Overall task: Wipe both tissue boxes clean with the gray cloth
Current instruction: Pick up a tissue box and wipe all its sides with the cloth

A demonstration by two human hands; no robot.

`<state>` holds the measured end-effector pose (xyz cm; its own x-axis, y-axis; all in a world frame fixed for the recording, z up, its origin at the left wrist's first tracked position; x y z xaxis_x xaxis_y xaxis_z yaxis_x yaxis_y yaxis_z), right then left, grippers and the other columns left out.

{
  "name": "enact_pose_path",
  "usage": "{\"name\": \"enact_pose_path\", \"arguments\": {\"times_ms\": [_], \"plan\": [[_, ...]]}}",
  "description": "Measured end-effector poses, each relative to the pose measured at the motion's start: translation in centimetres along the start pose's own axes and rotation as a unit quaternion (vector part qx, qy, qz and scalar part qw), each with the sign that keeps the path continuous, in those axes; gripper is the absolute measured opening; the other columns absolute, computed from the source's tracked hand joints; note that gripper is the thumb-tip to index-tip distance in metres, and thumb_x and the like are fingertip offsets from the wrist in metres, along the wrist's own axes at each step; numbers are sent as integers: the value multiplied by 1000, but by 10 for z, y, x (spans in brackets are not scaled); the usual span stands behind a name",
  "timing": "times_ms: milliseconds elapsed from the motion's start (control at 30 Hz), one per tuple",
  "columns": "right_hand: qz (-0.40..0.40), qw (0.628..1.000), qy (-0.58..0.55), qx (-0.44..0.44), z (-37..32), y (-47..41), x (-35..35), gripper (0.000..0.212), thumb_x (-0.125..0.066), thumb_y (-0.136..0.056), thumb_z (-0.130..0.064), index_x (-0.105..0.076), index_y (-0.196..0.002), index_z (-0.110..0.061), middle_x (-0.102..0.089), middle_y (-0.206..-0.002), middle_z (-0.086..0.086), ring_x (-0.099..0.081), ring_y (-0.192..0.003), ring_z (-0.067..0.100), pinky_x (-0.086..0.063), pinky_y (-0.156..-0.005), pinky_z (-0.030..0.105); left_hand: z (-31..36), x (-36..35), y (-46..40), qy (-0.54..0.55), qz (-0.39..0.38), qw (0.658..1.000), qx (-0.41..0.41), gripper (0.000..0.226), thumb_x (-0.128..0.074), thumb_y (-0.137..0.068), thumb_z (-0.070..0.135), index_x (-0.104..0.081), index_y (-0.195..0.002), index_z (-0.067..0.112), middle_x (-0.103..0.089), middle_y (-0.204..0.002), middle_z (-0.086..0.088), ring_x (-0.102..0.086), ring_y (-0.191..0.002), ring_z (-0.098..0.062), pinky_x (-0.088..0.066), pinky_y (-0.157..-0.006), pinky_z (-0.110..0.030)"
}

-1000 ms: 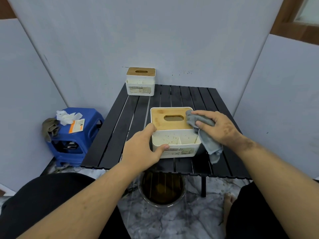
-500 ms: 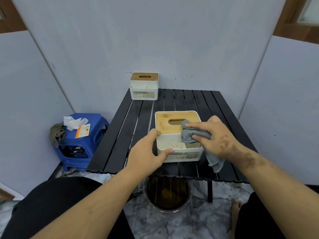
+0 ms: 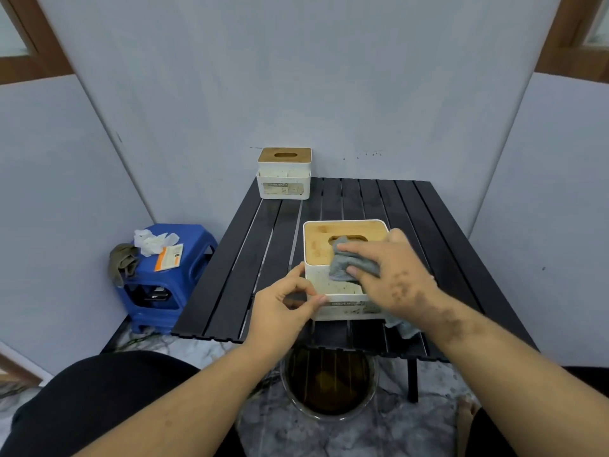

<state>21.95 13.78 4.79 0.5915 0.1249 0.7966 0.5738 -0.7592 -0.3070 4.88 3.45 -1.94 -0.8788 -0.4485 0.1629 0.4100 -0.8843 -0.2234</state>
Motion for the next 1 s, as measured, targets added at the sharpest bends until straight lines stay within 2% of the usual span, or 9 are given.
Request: {"name": "enact_pose_path", "arguments": {"times_ms": [167,233,300,367,467,567,733,833,1000], "plan": [[-18,999,27,15,-41,-32,-34,33,-60,-94,-37,-58,-125,-49,-47,-104,0,-55,-89,19,-49,-86,28,-2,-1,0,-18,4,999,-41,18,-85,-82,11,-70,-75,16,-72,-83,0,-64,-72,-10,-56,-64,-39],[-38,999,31,18,-41,-49,-33,31,-60,-95,-34,-63,-125,-42,-48,-96,-6,-57,-93,21,-50,-89,30,-5,-1,-2,-7,3,1000,-25,17,-85,-83,11,-70,-75,15,-76,-102,-2,-71,-88,-11,-58,-74,-47],[-51,998,43,11,-31,-65,-25,29,-58,-97,-30,-65,-125,-33,-53,-92,-16,-58,-102,22,-48,-95,35,-8,0,-4,1,13,1000,-1,20,-87,-80,10,-70,-73,19,-68,-136,2,-71,-113,-15,-61,-80,-39],[-27,997,78,-7,-19,-80,-20,26,-56,-97,-29,-66,-120,-31,-66,-103,-10,-58,-105,20,-44,-96,36,-9,0,-5,-6,16,1000,8,22,-88,-79,11,-70,-72,22,-59,-147,2,-71,-115,-20,-60,-76,-31],[-36,989,141,4,-26,-81,-27,19,-54,-99,-31,-62,-116,-33,-56,-89,-14,-50,-99,18,-44,-86,27,-7,0,-4,-5,11,1000,7,23,-88,-79,10,-70,-70,21,-58,-147,3,-74,-82,-8,-57,-66,-28],[-89,994,32,57,-39,-69,-30,30,-60,-96,-34,-62,-125,-41,-44,-85,-14,-52,-94,14,-47,-89,25,-7,1,-3,-12,14,1000,-2,23,-89,-78,13,-69,-70,19,-59,-146,9,-55,-54,-12,-56,-56,-37],[-8,997,63,-40,6,-96,-25,21,-63,-92,-34,-63,-112,-42,-71,-99,-13,-61,-105,19,-54,-91,36,-10,1,-5,-42,12,999,7,22,-89,-79,22,-68,-73,22,-54,-149,11,-65,-76,-25,-60,-66,-49],[-54,997,59,12,-13,-96,-38,21,-61,-95,-30,-64,-114,-39,-67,-98,-13,-57,-103,16,-51,-94,33,-11,0,-5,-21,6,1000,5,22,-88,-79,18,-68,-73,20,-55,-150,7,-74,-86,-40,-61,-73,-55],[-106,993,-34,42,-17,-94,-26,33,-68,-91,-16,-69,-119,-34,-71,-116,-10,-63,-105,5,-49,-100,24,-8,-1,-5,-35,10,999,1,25,-88,-80,17,-66,-70,22,-55,-150,6,-76,-89,-25,-61,-75,-52]]}}
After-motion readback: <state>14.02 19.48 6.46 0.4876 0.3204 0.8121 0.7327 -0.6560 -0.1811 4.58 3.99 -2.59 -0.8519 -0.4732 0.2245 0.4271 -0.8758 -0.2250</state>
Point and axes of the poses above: each hand's wrist, its own y-axis away from the middle knuckle, its own x-axis out of the back of the hand, z = x × y, the point moved 3 cm from there along -y, towards the middle knuckle
